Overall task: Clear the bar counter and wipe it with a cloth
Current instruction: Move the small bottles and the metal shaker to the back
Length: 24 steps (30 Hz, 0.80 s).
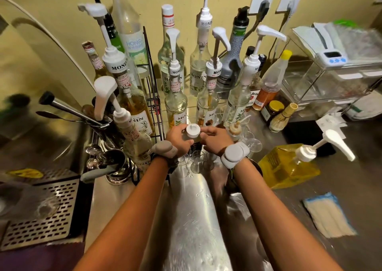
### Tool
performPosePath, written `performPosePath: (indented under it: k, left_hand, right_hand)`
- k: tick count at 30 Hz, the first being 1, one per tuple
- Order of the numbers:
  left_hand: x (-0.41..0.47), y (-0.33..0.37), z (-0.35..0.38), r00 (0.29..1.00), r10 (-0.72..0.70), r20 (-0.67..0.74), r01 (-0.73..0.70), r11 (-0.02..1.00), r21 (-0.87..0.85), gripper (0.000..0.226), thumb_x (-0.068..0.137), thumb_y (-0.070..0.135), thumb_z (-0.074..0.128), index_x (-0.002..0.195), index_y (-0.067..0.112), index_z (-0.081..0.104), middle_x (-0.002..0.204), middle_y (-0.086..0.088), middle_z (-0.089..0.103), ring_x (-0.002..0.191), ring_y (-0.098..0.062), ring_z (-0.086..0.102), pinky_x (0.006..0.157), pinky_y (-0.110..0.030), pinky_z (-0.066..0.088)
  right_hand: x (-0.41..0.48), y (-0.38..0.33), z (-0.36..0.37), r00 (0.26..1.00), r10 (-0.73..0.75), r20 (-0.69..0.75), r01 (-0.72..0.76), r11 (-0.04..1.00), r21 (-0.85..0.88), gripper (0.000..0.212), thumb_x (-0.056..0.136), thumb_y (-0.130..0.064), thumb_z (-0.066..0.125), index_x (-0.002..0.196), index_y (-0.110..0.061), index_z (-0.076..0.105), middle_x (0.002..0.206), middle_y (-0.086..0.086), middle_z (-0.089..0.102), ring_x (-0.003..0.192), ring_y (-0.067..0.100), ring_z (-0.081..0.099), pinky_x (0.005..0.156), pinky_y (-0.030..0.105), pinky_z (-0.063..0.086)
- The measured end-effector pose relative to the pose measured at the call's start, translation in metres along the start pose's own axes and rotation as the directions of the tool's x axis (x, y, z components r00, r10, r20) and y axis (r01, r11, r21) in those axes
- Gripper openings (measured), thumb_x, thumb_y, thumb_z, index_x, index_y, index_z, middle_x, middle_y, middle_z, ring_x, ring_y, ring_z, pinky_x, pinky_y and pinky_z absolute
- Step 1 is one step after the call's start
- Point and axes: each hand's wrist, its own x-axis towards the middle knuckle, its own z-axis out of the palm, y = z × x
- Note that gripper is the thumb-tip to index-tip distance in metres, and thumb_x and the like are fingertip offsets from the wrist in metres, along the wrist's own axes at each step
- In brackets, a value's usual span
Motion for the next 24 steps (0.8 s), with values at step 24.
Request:
performPosePath:
  k: [24]
  left_hand:
    - [-0.084, 0.058, 0.001, 0.971, 0.072, -0.228, -0.097, 0.99, -0.1, 0.029, 0.086, 0.022, 0.07, 0.112, 0.018, 0.058, 0.122, -0.004, 0.049, 0.1, -0.014, 0.06, 0.087, -0.026, 0.051]
  right_hand:
    - [-0.056, 0.022, -0.067, 0.99, -0.072, -0.122, 0.081, 0.994, 0.07, 0.012, 0.092, -0.026, 0.067, 0.085, -0.02, 0.075, 0.082, -0.006, 0.072, 0.086, 0.016, 0.066, 0.082, 0.031, 0.055]
